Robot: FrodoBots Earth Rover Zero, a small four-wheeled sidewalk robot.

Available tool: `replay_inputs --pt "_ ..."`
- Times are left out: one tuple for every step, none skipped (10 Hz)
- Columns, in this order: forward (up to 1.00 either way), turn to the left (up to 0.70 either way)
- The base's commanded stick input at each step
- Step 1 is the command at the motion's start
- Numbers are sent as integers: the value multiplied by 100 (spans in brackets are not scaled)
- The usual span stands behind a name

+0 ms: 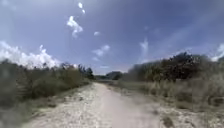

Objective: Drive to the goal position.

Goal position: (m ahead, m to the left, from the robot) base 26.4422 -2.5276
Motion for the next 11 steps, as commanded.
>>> replay_inputs --pt "85 18" --pt "85 4" --pt "85 4" --pt "85 4" --pt "85 4" --pt "85 4" --pt "85 4" --pt "85 4" --pt "85 4" --pt "85 4" --pt "85 4"
